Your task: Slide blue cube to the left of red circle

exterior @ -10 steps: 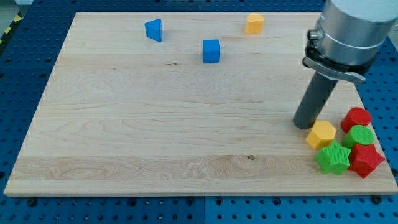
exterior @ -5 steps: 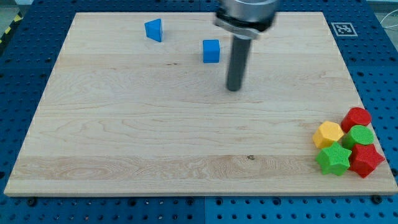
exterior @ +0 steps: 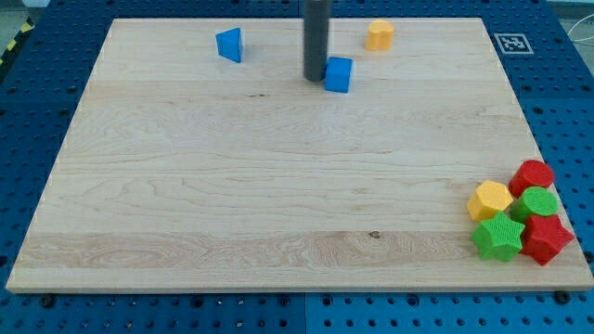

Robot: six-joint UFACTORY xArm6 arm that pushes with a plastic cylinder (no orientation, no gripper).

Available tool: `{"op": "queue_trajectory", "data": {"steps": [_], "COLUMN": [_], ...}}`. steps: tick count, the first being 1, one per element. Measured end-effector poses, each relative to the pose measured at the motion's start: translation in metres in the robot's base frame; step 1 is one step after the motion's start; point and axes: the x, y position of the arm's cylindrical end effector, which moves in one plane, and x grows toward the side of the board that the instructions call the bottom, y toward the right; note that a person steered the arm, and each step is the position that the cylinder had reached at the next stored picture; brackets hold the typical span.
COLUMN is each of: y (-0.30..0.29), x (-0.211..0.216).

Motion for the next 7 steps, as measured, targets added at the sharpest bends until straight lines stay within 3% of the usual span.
{"op": "queue_trajectory", "data": {"steps": [1,2,4,5,7], "y": [0.033,0.065,0.093,0.101,0.067], "x": [-0.017,-0.006,0.042,0.069,0.071]}}
